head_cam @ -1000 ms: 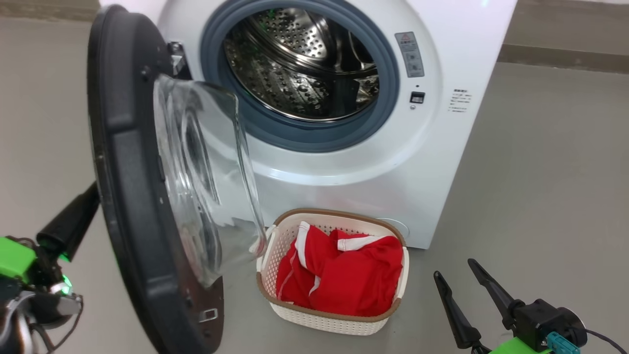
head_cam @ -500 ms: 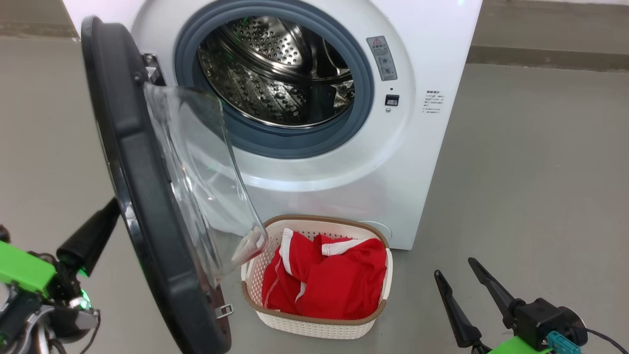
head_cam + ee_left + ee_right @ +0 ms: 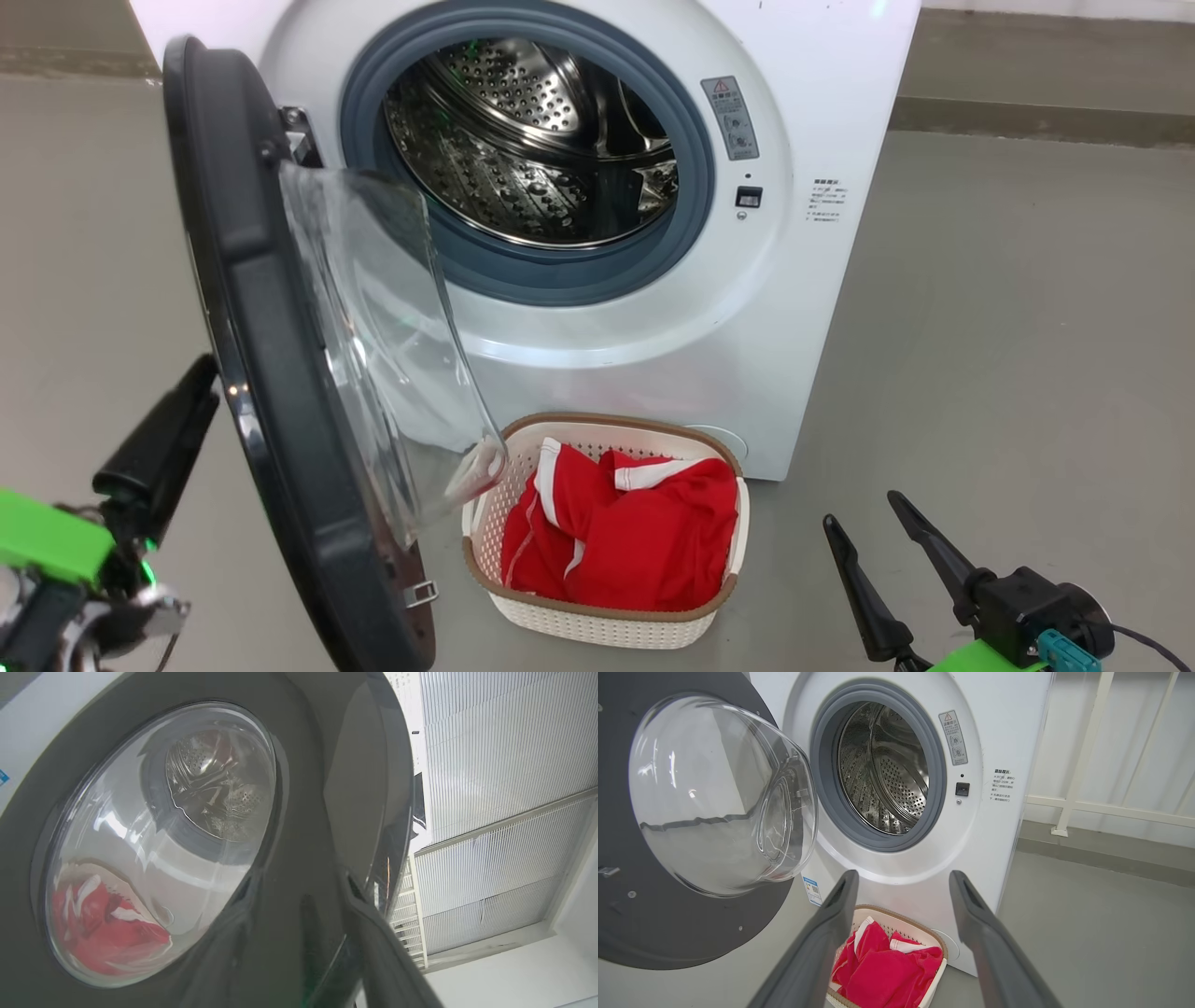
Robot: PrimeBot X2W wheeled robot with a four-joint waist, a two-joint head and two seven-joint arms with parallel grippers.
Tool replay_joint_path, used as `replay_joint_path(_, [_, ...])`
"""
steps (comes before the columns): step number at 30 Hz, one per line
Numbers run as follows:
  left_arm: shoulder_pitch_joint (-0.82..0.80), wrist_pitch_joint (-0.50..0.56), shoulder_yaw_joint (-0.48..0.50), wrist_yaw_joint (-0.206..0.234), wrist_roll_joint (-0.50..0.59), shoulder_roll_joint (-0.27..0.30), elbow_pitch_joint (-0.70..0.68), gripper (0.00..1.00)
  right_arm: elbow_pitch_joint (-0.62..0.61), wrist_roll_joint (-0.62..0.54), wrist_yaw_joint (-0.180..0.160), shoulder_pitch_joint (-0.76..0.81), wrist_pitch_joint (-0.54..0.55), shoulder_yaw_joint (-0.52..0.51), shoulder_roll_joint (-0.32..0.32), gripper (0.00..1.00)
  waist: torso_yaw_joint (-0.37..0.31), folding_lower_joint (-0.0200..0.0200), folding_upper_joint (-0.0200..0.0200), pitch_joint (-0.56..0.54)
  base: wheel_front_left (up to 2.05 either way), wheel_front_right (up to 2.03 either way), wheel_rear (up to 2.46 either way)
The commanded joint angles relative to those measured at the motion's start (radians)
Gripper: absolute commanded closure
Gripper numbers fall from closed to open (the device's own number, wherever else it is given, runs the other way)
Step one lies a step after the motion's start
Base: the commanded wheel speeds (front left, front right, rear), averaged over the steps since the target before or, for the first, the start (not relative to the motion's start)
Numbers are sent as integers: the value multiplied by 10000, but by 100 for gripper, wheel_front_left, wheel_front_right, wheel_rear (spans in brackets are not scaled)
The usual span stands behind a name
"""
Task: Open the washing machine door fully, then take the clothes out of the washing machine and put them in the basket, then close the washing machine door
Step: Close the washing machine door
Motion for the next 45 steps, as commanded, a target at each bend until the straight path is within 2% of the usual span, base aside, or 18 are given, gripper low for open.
replay_joint_path(1, [29, -224, 241, -352, 292, 286, -295, 0, -196, 75, 4, -305, -63, 242, -114, 0, 10, 0, 0, -3, 0, 0, 0])
replay_joint_path(9, [673, -2608, -253, -2403, 2796, 599, -2, 0, -203, 113, 4, -304, -63, 264, -94, 0, 46, 0, 0, 14, 0, 0, 0])
replay_joint_path(13, [1052, -4455, -856, -2867, 4459, 938, -78, 0, -199, 138, 4, -323, -63, 286, -86, 0, 35, 0, 0, 32, 0, 0, 0])
replay_joint_path(14, [1052, -4455, -856, -2867, 4459, 938, -78, 0, -199, 138, 4, -323, -63, 286, -86, 0, 35, 0, 0, 32, 0, 0, 0])
replay_joint_path(21, [1889, -7668, -2206, -2946, 6983, 1691, 100, 0, -194, 154, 4, -361, -63, 295, -82, 0, -3, 0, 0, 24, 0, 0, 0])
replay_joint_path(25, [2231, -8828, -2460, -2892, 8147, 1821, 619, 0, -179, 162, 4, -351, -63, 293, -63, 0, -23, 0, 0, -16, 0, 0, 0])
replay_joint_path(32, [2681, -9246, -2468, -2597, 9587, 1817, 1231, 0, -179, 182, 4, -382, -63, 327, -18, 0, -105, 0, 0, -17, 0, 0, 0])
replay_joint_path(36, [2896, -9263, -2062, -2497, 9943, 1389, 1164, 0, -197, 197, 4, -408, -63, 318, 1, 0, -126, 0, 0, 29, 0, 0, 0])
replay_joint_path(45, [3496, -9267, -1385, -2665, 10639, 562, 1289, 0, -192, 189, 4, -336, -63, 261, 14, 0, -63, 0, 0, 47, 0, 0, 0])
